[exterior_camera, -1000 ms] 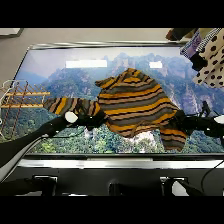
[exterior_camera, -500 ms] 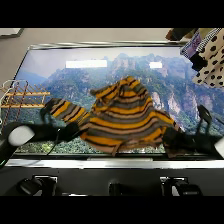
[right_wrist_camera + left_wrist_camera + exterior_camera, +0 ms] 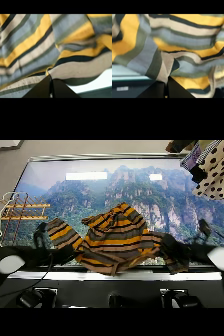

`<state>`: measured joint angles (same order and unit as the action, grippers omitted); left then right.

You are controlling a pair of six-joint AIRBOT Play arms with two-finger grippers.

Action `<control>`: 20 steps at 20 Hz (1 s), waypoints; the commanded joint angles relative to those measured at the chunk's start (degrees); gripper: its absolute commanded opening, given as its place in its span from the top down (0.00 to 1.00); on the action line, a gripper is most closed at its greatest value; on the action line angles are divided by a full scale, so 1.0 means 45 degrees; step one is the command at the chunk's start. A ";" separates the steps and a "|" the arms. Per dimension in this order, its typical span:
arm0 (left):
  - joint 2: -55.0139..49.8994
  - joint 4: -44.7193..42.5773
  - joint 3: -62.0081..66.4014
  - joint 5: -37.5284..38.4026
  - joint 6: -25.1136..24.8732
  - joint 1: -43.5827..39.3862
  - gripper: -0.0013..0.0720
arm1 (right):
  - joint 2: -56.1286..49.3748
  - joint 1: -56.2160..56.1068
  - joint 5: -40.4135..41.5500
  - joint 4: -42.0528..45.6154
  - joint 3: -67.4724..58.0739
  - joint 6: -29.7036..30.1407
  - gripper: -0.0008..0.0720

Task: Fold the clothes and pants, and hang the long-sleeved shirts on hangers.

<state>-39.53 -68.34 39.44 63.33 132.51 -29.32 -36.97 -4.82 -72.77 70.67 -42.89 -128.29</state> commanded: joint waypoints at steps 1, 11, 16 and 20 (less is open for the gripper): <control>-0.2608 0.0097 -0.0024 -0.1001 -0.0510 -0.0039 0.94 | -0.3725 -0.0034 0.2011 -0.0593 0.0000 0.1069 0.95; -0.4371 0.1928 0.0996 -0.1909 -0.4847 0.0321 0.44 | -0.3827 -0.0034 0.1234 0.0068 -0.0393 0.4022 0.32; -0.4396 0.1375 0.1613 -0.1860 -0.5581 0.0296 0.44 | -0.3623 -0.0034 0.1054 0.0369 0.0418 0.5474 0.32; -0.4396 0.0835 0.1617 -0.1613 -0.5926 0.0223 0.44 | -0.3623 -0.0034 0.1443 0.0282 0.1409 0.6577 0.32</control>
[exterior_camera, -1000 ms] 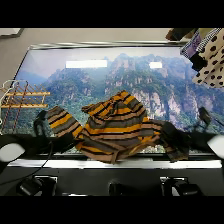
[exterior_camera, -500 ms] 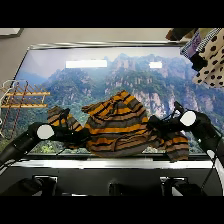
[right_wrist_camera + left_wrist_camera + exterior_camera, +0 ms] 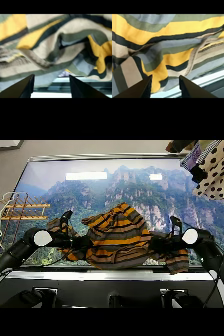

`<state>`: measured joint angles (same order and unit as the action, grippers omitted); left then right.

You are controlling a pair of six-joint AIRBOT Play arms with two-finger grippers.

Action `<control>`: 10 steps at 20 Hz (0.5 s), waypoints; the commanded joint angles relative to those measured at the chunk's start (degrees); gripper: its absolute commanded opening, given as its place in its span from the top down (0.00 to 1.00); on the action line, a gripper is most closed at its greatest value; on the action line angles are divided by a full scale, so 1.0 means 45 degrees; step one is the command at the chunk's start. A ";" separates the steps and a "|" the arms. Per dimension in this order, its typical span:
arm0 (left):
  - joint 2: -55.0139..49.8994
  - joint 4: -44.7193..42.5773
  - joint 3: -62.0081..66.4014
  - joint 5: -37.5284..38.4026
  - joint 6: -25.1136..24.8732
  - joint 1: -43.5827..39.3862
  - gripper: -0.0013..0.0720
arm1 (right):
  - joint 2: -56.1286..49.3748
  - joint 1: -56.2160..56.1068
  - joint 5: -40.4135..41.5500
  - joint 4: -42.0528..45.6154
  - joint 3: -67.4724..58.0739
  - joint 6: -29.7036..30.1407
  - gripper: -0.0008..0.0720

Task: Fold the clothes and pants, and hang the long-sleeved shirts on hangers.

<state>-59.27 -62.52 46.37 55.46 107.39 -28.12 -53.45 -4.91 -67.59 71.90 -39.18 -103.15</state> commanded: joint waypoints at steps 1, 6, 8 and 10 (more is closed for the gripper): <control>-0.0010 -0.0466 0.0078 0.0141 -0.0350 -0.0039 0.44 | 0.0039 -0.0015 0.0627 -0.0136 0.0675 0.1141 0.32; -0.0010 -0.0461 0.0078 0.0136 -0.0355 -0.0044 0.44 | -0.0151 -0.0015 0.2268 -0.0797 0.0699 0.1923 0.32; -0.0010 -0.0461 0.0078 0.0141 -0.0350 -0.0044 0.44 | -0.0563 -0.0015 0.2098 -0.1695 0.0699 0.3011 0.32; -0.0010 -0.0461 0.0078 0.0141 -0.0350 -0.0044 0.44 | -0.0733 -0.0170 0.1923 -0.1617 0.0714 0.3215 0.32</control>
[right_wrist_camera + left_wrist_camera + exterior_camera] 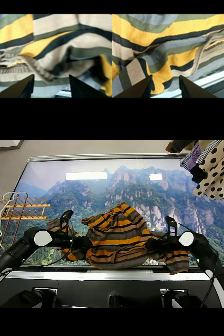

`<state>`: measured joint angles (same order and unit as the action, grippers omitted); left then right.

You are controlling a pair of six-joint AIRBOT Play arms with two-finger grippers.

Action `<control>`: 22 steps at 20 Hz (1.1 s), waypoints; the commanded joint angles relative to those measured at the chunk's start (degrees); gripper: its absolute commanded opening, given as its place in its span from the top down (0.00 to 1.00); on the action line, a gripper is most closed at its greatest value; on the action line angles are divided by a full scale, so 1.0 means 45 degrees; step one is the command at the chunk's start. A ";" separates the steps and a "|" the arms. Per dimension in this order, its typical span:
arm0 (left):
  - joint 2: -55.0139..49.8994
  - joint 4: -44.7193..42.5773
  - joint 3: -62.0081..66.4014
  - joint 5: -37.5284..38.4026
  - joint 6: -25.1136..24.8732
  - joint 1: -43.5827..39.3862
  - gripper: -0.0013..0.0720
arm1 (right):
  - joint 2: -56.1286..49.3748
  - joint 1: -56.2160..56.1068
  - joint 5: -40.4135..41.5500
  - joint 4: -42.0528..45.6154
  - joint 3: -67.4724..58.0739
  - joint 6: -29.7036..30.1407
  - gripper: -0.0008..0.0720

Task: Fold the clothes and pants, and hang the long-sleeved shirts on hangers.

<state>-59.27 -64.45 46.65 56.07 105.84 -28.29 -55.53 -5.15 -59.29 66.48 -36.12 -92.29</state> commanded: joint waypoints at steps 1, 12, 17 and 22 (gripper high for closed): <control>-0.0010 -0.0034 0.0015 0.0005 -0.0005 -0.0005 0.44 | -0.0267 -0.0471 0.0165 -0.0151 0.0073 0.0797 0.32; -0.0850 -0.0588 0.0602 0.0005 -0.0525 -0.2064 0.44 | -0.0860 -0.3118 0.1846 0.4065 -0.0005 -0.4503 0.95; -0.3691 -0.2905 0.3177 0.0884 0.0714 -0.4750 0.44 | -0.0384 -0.3118 0.0704 0.2890 -0.0262 -0.4454 0.96; -0.5955 -0.4430 0.4823 0.1457 0.2807 -0.6125 0.44 | -0.0384 -0.3118 0.0549 0.2730 -0.0262 -0.4794 0.96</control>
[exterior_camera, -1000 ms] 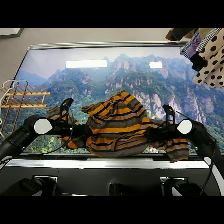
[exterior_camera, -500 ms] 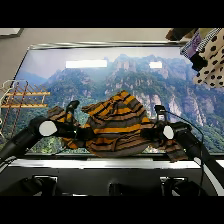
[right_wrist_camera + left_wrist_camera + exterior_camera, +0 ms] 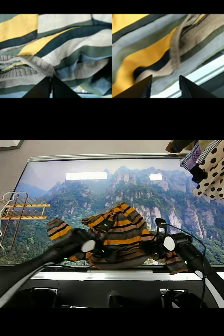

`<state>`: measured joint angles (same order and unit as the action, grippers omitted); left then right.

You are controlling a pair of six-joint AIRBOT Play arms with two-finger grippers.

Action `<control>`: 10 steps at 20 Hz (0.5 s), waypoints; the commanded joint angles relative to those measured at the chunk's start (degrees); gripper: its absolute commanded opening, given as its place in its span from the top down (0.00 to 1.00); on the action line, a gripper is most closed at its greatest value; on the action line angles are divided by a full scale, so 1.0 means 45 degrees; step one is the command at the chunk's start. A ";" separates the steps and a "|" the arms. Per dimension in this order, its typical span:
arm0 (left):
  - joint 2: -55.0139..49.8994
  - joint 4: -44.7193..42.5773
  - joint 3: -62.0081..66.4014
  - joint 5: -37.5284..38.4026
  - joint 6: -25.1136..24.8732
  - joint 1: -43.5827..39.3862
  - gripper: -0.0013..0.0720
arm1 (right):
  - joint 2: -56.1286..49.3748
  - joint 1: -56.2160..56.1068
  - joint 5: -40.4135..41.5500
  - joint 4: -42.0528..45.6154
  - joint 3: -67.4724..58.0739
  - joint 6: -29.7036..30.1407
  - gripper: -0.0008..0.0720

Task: Fold the clothes and pants, and hang the long-sleeved shirts on hangers.

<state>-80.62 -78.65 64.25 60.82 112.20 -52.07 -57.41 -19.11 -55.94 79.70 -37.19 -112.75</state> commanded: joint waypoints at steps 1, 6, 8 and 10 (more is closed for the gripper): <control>-0.1443 -0.1501 0.1049 0.0393 0.1724 -0.0962 0.44 | 0.0034 -0.0015 -0.0204 -0.0204 -0.0024 -0.0243 0.96; -0.2293 -0.1681 0.1132 0.0549 0.3016 -0.0986 0.44 | 0.0034 -0.0015 -0.0272 -0.0340 -0.0019 -0.0248 0.96; -0.2453 -0.1923 0.1132 0.0486 0.3536 -0.0981 0.45 | 0.0034 -0.0015 -0.0267 -0.0636 -0.0019 -0.0243 0.95; -0.2584 -0.2108 0.1132 0.0398 0.3944 -0.0981 0.45 | 0.0034 -0.0015 -0.0316 -0.1015 -0.0024 -0.0248 0.96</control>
<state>-90.96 -86.48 69.12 62.87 126.26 -56.31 -57.30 -19.11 -56.99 77.25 -37.26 -113.75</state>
